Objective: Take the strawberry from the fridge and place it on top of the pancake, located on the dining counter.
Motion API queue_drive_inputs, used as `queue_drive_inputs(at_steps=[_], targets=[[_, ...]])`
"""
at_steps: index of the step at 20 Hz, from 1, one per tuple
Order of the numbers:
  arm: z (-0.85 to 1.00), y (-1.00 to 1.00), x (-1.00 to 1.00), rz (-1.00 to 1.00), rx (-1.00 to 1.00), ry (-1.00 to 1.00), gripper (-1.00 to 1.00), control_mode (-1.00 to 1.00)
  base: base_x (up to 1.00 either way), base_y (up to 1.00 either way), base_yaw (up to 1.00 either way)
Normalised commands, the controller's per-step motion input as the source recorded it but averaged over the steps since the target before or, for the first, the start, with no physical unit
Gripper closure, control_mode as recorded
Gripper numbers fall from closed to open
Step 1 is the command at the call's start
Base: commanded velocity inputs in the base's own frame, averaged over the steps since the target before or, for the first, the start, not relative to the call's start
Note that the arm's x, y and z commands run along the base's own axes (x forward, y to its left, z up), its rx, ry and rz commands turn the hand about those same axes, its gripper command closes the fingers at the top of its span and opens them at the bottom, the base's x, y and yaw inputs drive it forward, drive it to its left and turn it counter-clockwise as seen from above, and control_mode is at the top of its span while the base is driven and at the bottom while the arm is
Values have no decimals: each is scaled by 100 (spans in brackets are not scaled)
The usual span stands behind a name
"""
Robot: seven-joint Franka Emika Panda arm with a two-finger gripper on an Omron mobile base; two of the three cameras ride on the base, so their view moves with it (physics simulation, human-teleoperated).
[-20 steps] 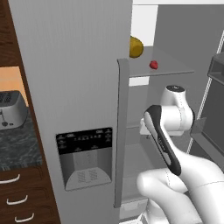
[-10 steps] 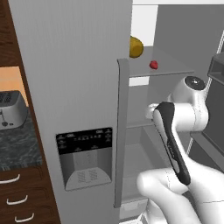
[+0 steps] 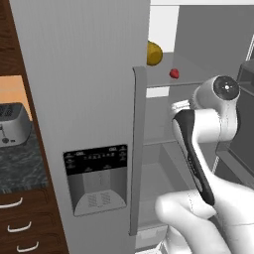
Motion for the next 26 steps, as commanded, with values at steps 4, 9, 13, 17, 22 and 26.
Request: queue_drive_inputs(at_steps=[4, 9, 13, 17, 22, 26], targets=[[74, -33, 54, 14, 6, -1, -100, -100, 0, 0, 0], [51, -11, 84, 1, 13, 0, -100, -100, 0, 0, 0], [21, 0, 99, -5, 1, 5, -100, -100, 0, 0, 0], [6, 0, 82, -8, 6, 2, -100, -100, 0, 0, 0], [5, -3, 56, -2, 9, 13, -100, -100, 0, 0, 0], [-22, -16, 52, 0, 0, 6, -100, -100, 0, 0, 0]])
